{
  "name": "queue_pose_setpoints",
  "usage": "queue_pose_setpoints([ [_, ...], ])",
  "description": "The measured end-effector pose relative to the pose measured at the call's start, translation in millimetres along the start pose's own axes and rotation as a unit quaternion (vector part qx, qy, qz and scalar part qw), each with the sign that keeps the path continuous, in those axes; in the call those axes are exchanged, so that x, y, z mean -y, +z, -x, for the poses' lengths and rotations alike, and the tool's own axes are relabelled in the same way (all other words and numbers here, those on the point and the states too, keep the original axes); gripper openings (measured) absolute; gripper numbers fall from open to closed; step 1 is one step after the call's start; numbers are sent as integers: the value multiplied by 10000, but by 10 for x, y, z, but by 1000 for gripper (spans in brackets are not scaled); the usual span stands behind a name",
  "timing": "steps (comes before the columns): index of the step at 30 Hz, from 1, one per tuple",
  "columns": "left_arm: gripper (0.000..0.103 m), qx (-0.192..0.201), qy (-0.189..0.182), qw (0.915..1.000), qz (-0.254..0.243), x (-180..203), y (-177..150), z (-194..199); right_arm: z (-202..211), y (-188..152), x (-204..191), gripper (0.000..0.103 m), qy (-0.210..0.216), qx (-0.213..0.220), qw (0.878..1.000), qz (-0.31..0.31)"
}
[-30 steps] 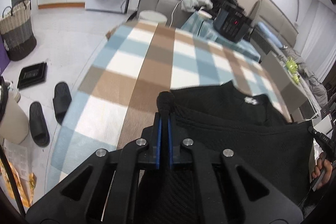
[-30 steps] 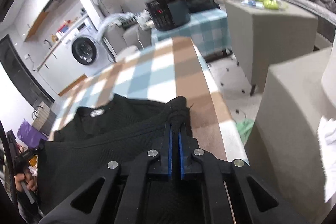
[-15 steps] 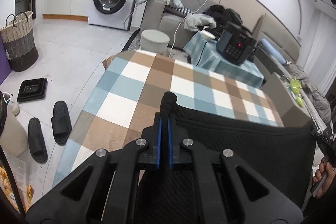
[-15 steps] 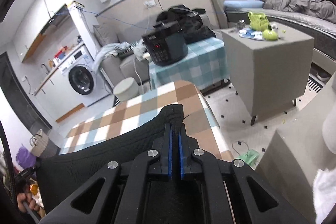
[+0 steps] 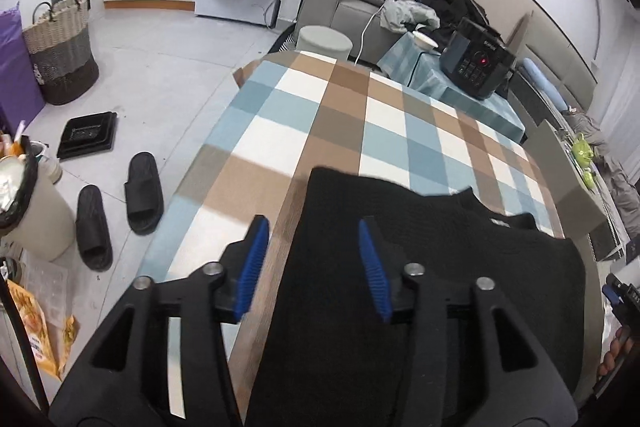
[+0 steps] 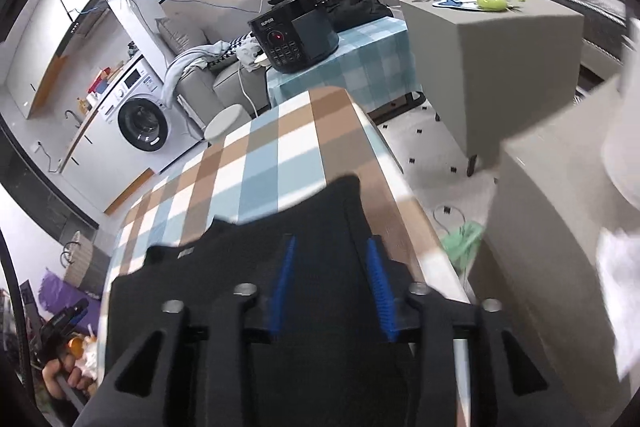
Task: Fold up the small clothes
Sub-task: 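Open both tools and release the black shirt onto the table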
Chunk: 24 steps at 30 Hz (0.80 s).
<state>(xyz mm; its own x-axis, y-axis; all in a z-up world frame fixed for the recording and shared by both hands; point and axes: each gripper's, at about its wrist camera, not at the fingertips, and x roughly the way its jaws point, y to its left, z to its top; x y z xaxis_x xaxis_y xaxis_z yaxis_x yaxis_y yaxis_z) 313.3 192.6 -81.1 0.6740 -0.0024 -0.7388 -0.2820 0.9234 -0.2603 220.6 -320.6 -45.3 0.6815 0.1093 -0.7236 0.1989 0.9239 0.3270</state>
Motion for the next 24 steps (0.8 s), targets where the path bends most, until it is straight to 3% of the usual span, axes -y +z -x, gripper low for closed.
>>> queue_pose_setpoints([
  [2,57,19,22,10000,-46,-22,-142,206,200,-179,65,49,-7,-54,10000,-1],
  [6,59,-52,51,9999,-114,-63,-504,548,515,-595,248,49,114,-187,9995,-221],
  [14,61,-367,156,9991,-130,-234,-1310,973,706,-1384,490,50,221,-651,9953,-675],
  [24,61,-755,-78,9971,-71,-252,-1812,1012,725,-1715,507,49,177,-819,9938,-728],
])
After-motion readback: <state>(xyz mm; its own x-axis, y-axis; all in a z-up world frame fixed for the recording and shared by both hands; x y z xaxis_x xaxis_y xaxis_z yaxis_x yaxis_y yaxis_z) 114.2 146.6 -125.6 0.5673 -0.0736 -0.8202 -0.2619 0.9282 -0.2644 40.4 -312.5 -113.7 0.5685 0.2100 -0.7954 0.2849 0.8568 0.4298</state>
